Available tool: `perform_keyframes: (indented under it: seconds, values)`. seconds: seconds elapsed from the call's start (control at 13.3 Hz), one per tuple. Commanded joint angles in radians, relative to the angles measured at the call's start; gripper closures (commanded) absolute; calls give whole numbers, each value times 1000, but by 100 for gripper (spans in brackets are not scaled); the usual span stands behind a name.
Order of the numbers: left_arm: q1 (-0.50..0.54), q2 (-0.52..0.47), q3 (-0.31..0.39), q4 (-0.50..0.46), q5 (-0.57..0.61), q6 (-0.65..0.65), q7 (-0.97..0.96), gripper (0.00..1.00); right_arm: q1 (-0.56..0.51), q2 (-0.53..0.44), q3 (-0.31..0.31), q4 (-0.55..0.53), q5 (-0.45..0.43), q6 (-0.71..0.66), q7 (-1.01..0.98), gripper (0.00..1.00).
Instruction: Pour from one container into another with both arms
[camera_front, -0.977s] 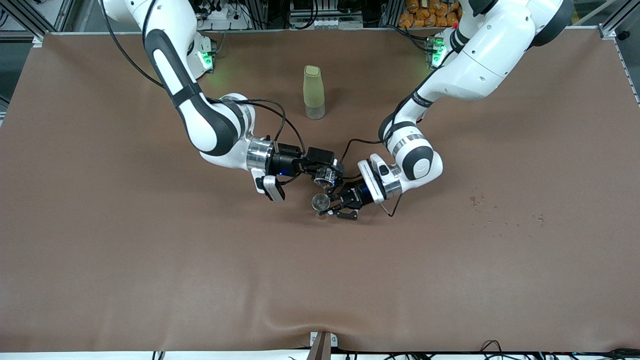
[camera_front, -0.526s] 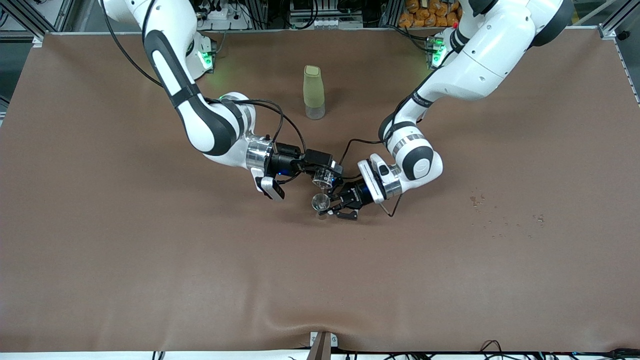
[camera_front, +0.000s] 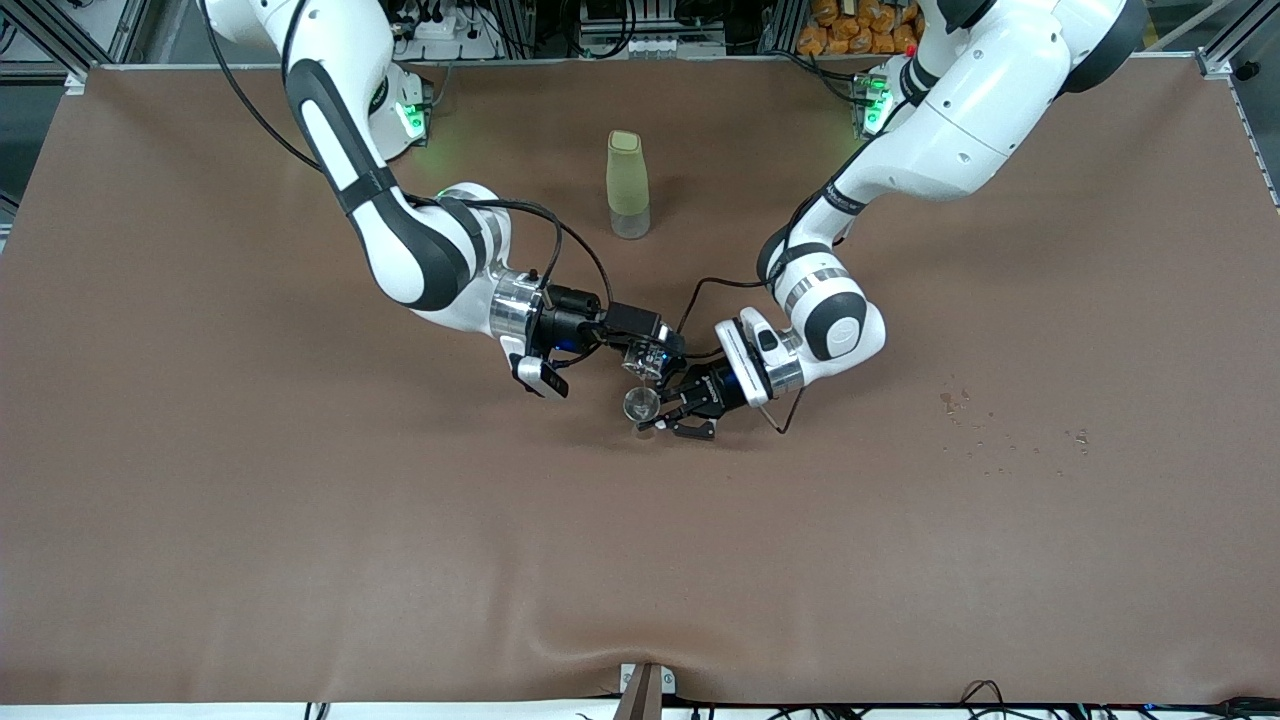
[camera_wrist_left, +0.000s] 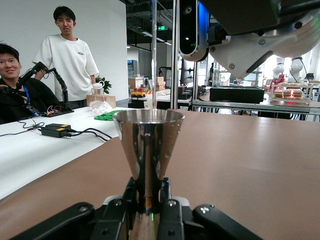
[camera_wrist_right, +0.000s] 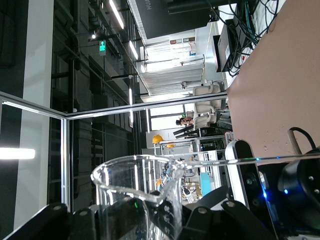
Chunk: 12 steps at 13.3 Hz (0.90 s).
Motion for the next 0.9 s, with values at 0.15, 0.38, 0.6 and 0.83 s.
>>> perform_keyframes:
  seconds: [0.15,0.38,0.6,0.83]
  values:
    - [-2,18,-8,15,-18,11,158,100,38,-67,-9,-43,45,93,23,100]
    - [-2,18,-8,17,-20,11,158,100,41,-71,-9,-42,46,106,40,100]
    - [-2,18,-8,17,-20,11,158,100,41,-71,-9,-42,46,106,40,100]
    - [-2,18,-8,15,-18,11,158,100,40,-70,-9,-43,49,103,57,100]
